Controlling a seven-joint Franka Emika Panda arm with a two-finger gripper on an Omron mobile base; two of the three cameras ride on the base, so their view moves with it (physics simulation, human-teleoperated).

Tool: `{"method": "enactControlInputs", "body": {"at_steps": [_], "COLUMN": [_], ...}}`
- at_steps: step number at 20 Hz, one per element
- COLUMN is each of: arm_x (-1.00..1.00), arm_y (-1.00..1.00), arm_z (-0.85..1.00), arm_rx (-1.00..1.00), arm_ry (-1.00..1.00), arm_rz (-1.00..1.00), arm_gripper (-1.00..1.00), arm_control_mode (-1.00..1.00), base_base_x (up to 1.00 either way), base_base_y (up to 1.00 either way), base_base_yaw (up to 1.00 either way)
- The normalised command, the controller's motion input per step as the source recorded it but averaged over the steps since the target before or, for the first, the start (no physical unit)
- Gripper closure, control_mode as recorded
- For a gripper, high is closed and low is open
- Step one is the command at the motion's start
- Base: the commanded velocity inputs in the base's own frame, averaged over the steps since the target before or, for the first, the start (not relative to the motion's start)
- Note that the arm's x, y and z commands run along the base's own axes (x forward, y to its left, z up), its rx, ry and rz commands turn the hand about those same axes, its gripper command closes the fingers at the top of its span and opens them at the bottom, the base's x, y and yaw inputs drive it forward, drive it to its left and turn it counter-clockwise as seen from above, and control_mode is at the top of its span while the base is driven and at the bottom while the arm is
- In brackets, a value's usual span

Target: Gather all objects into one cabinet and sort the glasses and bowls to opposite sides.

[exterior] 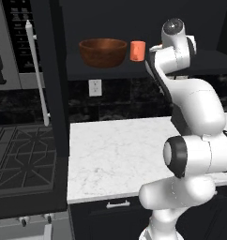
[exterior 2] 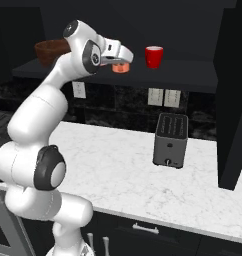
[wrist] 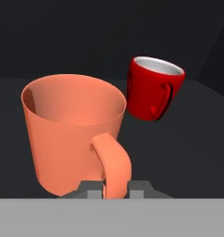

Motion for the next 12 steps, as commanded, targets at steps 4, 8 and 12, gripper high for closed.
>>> {"method": "enactControlInputs", "body": {"at_steps": [4,8,12], "arm_x": [0.43,0.29,0.21], "arm_y": [-0.03,0.0,0.0], "arm_z": [-0.34,-0.32,-0.32], "arm_rx": [0.0,0.0,0.0], "arm_ry": [0.0,0.0,0.0], "arm_rz": [0.0,0.0,0.0], "arm_gripper": [1.0,1.0,-1.0], "arm_control_mode": [-1.0,-1.0,-1.0], "base_base_x": [0.0,0.0,0.0], "base_base_y": [0.0,0.0,0.0], "base_base_yaw": [0.0,0.0,0.0]}}
